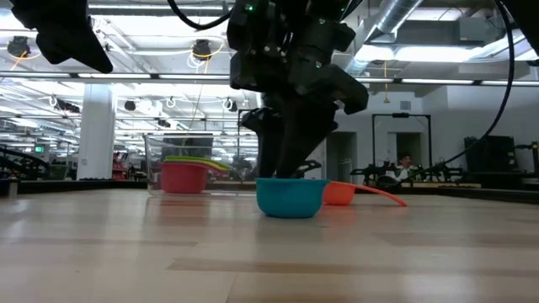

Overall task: Nest measuring cups in basket
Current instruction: Stack the light blue measuring cup on top of the green measuring cup in the transparent bin

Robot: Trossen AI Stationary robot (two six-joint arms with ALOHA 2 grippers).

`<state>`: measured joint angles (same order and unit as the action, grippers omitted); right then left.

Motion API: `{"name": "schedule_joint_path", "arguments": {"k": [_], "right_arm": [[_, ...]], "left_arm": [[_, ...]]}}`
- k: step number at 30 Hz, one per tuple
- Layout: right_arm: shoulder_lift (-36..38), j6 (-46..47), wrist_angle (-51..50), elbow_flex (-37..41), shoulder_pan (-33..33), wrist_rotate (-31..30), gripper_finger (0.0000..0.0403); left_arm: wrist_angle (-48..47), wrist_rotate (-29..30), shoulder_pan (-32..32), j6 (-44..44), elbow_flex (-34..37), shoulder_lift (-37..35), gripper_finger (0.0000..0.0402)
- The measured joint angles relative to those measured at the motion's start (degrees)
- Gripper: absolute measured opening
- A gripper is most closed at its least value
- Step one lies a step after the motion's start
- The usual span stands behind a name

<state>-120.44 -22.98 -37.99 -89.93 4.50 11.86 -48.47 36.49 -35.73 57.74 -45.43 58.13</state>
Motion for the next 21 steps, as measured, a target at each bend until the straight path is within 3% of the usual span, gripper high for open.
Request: {"name": "schedule_joint_path", "arguments": {"k": [21], "right_arm": [[-2.6, 2.0, 3.0, 0.1, 1.9, -0.2, 0.0216]], "left_arm": [[2.1, 0.2, 0.0, -0.6, 0.0, 0.0, 0.0]]}}
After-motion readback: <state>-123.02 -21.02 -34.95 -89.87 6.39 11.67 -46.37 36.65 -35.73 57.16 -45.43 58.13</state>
